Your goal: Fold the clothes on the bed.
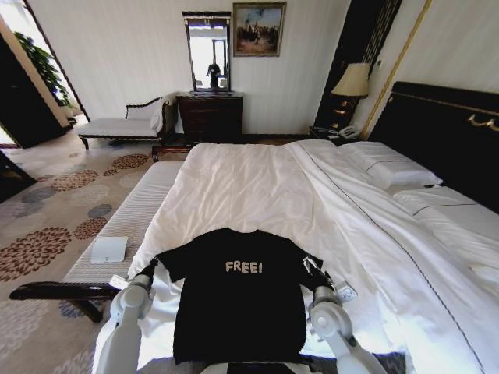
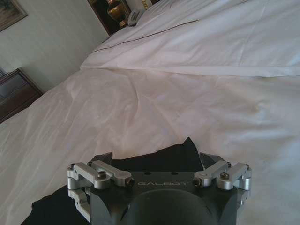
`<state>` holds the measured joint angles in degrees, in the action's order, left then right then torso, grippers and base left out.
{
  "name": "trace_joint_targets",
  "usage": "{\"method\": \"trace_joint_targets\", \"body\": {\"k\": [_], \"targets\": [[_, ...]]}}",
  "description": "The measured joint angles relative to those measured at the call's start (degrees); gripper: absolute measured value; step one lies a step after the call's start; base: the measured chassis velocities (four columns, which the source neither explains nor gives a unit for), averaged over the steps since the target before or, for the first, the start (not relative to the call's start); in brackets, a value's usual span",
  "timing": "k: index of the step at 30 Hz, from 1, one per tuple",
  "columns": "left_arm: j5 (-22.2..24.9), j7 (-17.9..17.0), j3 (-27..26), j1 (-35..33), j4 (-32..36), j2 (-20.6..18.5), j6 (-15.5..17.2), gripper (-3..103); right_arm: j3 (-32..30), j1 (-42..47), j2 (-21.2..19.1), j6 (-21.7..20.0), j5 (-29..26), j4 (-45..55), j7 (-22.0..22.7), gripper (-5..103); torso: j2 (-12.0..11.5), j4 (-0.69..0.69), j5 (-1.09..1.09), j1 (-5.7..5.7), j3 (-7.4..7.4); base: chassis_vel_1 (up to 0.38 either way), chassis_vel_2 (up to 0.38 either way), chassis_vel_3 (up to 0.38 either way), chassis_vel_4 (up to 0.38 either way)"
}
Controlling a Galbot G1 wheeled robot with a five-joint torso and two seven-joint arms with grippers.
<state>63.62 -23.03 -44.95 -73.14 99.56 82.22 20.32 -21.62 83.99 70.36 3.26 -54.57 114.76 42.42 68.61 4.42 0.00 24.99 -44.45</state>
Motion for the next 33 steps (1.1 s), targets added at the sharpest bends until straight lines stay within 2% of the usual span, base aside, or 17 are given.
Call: {"method": "trace_joint_targets", "body": {"k": [3,4,5,7,8,10,11,14,17,19,20,22,23,24,26,29,33], "targets": [[-0.12,-0.01,-0.02,0.06,-0.19,0.23,-0.16,-1,-0.13,0.01,-0.11,0.00,-0.06,0.00,-0.01,100,0.00,0.00,0.00,0.00,0.00,0.000,0.000,0.000,0.000],[-0.16,-0.04,-0.17,0.10,-0.27,0.31,-0.43,10,-0.25,0.02,-0.21,0.00,-0.13,0.00,-0.01,100,0.00,0.00,0.00,0.00,0.00,0.000,0.000,0.000,0.000],[-0.15,-0.07,-0.48,0.12,-0.28,0.33,-0.81,10,-0.32,0.04,-0.25,0.00,-0.17,0.00,-0.01,100,0.00,0.00,0.00,0.00,0.00,0.000,0.000,0.000,0.000],[0.05,-0.14,-1.03,0.13,-0.07,0.36,-1.36,20,-0.38,0.08,-0.27,0.01,-0.20,0.00,-0.02,100,0.00,0.00,0.00,0.00,0.00,0.000,0.000,0.000,0.000],[0.05,-0.14,-1.03,0.13,-0.07,0.36,-1.36,20,-0.38,0.08,-0.27,0.01,-0.20,0.00,-0.02,100,0.00,0.00,0.00,0.00,0.00,0.000,0.000,0.000,0.000],[1.76,-0.22,-2.36,-0.29,2.88,0.69,-2.19,31,-0.43,0.18,-0.27,0.03,-0.23,-0.06,-0.06,100,0.00,0.00,0.00,0.00,0.00,0.000,0.000,0.000,0.000],[2.75,-0.30,-2.72,-0.60,4.55,0.85,-2.30,31,-0.43,0.18,-0.23,0.04,-0.23,-0.16,-0.09,100,0.00,0.00,0.00,0.00,0.00,0.000,0.000,0.000,0.000],[7.04,-1.32,-3.15,-2.65,11.43,1.34,-2.22,47,-0.27,0.16,0.00,0.07,-0.21,-0.35,-0.15,100,0.00,0.01,0.02,0.00,0.01,0.000,0.000,0.000,0.000],[7.49,-1.79,-2.46,-4.73,13.88,1.50,-1.43,52,-0.17,0.06,0.12,0.07,-0.20,-0.35,-0.16,100,0.00,0.01,0.02,0.00,0.01,0.000,0.000,0.000,0.000],[4.72,-2.20,-0.74,-8.45,15.17,2.06,0.88,64,0.02,-0.17,0.33,0.07,-0.18,-0.33,-0.16,100,0.00,-0.01,0.00,0.00,0.01,0.000,0.000,0.000,0.000],[4.72,-2.20,-0.74,-8.45,15.17,2.06,0.88,64,0.02,-0.17,0.33,0.07,-0.18,-0.33,-0.16,100,0.00,-0.01,0.00,0.00,0.01,0.000,0.000,0.000,0.000],[2.43,-2.20,0.16,-9.96,14.80,2.61,1.68,75,0.09,-0.22,0.36,0.07,-0.17,-0.27,-0.16,100,0.00,-0.01,0.00,0.00,0.01,0.000,0.000,0.000,0.000],[1.27,-2.20,0.61,-10.70,14.14,3.10,2.01,75,0.11,-0.24,0.37,0.07,-0.16,-0.21,-0.16,100,0.00,-0.01,0.00,0.00,0.01,0.000,0.000,0.000,0.000],[0.67,-2.37,1.16,-11.38,13.13,3.95,2.25,85,0.11,-0.24,0.36,0.07,-0.15,-0.09,-0.16,100,0.00,-0.01,-0.01,0.00,0.01,0.000,0.000,0.000,0.000],[0.63,-2.43,1.35,-11.59,12.63,4.41,2.27,85,0.11,-0.22,0.32,0.07,-0.14,-0.03,-0.16,100,0.00,0.00,-0.01,0.00,0.01,0.000,0.000,0.000,0.000],[0.97,-2.45,1.96,-11.81,12.07,5.26,2.50,99,0.02,-0.02,0.21,0.07,-0.14,-0.02,-0.16,100,0.00,0.00,0.00,0.00,0.00,0.000,0.000,0.000,0.000],[1.24,-2.44,2.37,-11.40,11.71,5.56,2.57,102,-0.03,0.21,0.19,0.07,-0.13,-0.06,-0.23,100,0.00,0.00,0.00,0.00,0.00,0.000,0.000,0.000,0.000]]}}
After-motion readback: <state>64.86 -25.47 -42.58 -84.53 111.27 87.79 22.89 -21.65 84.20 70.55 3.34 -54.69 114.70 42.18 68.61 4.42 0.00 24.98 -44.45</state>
